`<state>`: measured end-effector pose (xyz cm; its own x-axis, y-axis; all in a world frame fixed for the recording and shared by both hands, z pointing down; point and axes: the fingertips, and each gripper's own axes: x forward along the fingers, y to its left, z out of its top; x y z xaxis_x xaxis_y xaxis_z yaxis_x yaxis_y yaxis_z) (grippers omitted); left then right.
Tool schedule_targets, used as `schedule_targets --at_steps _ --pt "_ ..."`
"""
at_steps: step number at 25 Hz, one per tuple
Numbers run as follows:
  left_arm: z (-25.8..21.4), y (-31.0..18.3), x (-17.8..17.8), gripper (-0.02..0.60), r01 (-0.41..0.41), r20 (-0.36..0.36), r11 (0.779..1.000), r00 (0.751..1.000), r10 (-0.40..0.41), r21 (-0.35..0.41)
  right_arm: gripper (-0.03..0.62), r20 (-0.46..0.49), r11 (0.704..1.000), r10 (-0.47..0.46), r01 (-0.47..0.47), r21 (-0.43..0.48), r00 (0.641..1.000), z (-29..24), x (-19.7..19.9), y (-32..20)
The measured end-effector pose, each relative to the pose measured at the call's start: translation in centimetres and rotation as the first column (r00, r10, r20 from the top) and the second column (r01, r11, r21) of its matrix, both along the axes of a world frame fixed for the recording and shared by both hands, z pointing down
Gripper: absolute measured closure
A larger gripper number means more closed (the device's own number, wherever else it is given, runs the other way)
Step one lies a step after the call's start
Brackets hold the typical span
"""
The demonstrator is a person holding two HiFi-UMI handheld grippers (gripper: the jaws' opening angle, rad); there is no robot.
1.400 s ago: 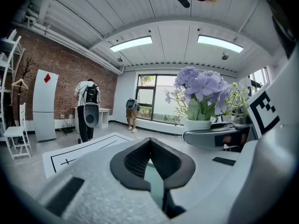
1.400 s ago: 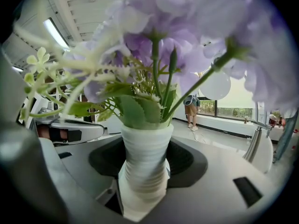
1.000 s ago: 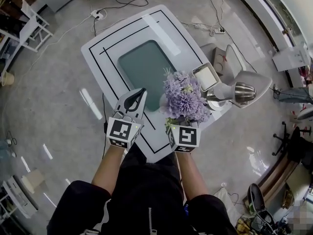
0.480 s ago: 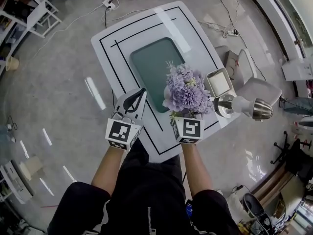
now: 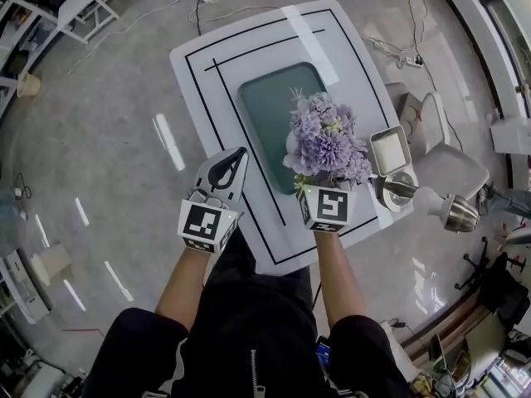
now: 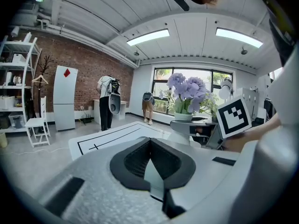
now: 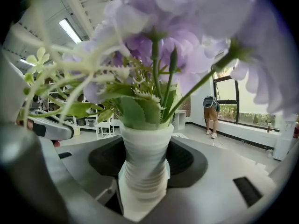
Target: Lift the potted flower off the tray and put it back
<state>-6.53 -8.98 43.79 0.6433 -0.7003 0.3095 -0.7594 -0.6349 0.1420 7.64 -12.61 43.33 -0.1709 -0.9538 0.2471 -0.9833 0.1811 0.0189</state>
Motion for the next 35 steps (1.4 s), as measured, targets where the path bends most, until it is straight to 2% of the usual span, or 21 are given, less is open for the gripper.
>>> schedule_targets --at_steps 16,22,28,35 --pt "2.1 -0.7 -1.0 0.577 0.043 0.024 0.998 0.999 -0.043 -0.038 0.350 0.001 1.000 -0.015 0.015 0.003 1.000 2.2 0.1 -3.4" --pt "3.4 -0.8 -1.9 0.577 0.065 0.038 0.996 0.997 -0.063 -0.055 0.350 0.003 0.998 -0.026 0.025 0.050 1.000 2.5 0.0 -4.3" --pt "4.3 -0.5 -1.9 0.577 0.071 0.033 0.995 0.997 -0.069 -0.065 0.350 -0.007 0.997 -0.030 0.030 0.076 1.000 2.8 0.0 -3.1" --pt "3.3 -0.9 -2.1 0.577 0.065 0.023 0.996 0.998 -0.064 -0.053 0.349 0.039 0.999 -0.047 0.046 0.026 0.998 3.7 0.0 -3.1"
